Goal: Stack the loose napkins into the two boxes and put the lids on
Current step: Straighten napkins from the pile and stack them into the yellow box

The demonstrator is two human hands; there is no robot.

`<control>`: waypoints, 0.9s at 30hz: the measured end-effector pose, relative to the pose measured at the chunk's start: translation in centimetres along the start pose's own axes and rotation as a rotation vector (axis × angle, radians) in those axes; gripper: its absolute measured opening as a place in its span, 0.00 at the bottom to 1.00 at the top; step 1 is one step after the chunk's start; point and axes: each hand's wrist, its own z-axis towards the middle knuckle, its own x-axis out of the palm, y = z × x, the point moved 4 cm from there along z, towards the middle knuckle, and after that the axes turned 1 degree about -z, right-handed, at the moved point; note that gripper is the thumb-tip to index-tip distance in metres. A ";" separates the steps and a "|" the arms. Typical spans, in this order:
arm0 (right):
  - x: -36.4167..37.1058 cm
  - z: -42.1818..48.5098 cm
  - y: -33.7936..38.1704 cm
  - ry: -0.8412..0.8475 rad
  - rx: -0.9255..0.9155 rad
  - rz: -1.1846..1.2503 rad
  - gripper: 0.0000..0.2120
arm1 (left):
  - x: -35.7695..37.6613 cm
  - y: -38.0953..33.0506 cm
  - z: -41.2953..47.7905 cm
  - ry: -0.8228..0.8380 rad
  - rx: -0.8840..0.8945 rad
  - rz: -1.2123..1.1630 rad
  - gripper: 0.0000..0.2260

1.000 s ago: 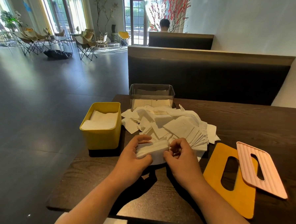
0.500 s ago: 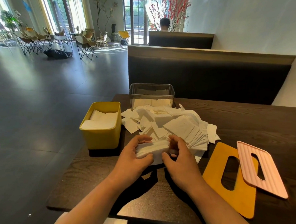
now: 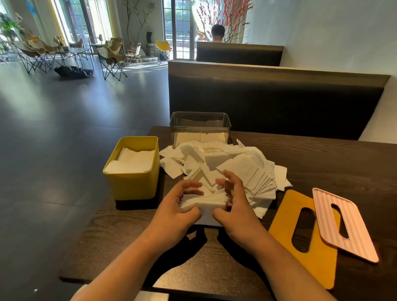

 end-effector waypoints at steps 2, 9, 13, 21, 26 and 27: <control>-0.1 0.0 -0.1 -0.016 0.002 -0.006 0.40 | -0.1 -0.1 0.0 -0.001 -0.002 0.002 0.23; -0.1 0.0 -0.6 -0.024 0.008 -0.045 0.23 | -0.2 0.1 -0.1 -0.090 0.017 0.015 0.23; -0.1 0.3 -1.1 -0.061 0.020 -0.020 0.19 | -0.5 0.3 -0.5 -0.238 0.029 0.031 0.26; 0.6 -0.2 -0.5 0.061 -0.003 -0.122 0.24 | 1.0 -0.1 -0.7 -0.121 -0.015 -0.014 0.38; 0.4 -0.3 -0.2 0.082 0.007 -0.140 0.27 | 1.8 -0.6 -0.4 -0.061 -0.013 -0.008 0.38; 0.4 -0.3 -0.2 0.089 0.012 -0.137 0.28 | 1.9 -0.7 -0.4 -0.058 -0.015 -0.014 0.38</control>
